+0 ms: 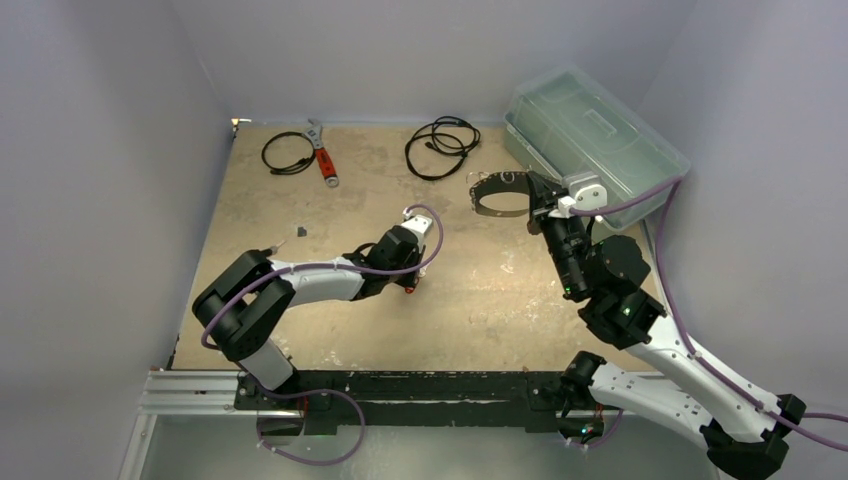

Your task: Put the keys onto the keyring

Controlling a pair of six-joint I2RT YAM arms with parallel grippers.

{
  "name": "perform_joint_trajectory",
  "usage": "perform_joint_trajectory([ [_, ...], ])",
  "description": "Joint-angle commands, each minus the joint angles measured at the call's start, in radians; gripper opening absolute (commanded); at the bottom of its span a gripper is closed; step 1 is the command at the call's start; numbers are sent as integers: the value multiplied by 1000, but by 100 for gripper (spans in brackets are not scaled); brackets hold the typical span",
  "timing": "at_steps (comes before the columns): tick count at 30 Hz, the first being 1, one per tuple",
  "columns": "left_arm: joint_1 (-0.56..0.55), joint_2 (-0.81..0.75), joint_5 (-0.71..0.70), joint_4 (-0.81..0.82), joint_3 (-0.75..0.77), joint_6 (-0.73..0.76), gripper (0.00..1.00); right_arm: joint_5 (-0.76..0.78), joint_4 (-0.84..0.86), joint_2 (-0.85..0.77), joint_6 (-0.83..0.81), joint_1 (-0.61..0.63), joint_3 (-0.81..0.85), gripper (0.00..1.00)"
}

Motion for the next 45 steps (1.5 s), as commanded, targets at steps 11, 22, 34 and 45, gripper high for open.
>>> perform_joint_trajectory([
  [11,8,0,10,39,-3,-26,15,-17,28,-7,14,0,44,0],
  [22,8,10,9,39,2,-34,18,-20,28,-8,16,0,44,0],
  [34,10,15,9,36,9,-35,9,-25,30,-2,14,0,46,0],
  [45,10,-121,0,-49,62,2,0,-27,37,5,12,0,50,0],
])
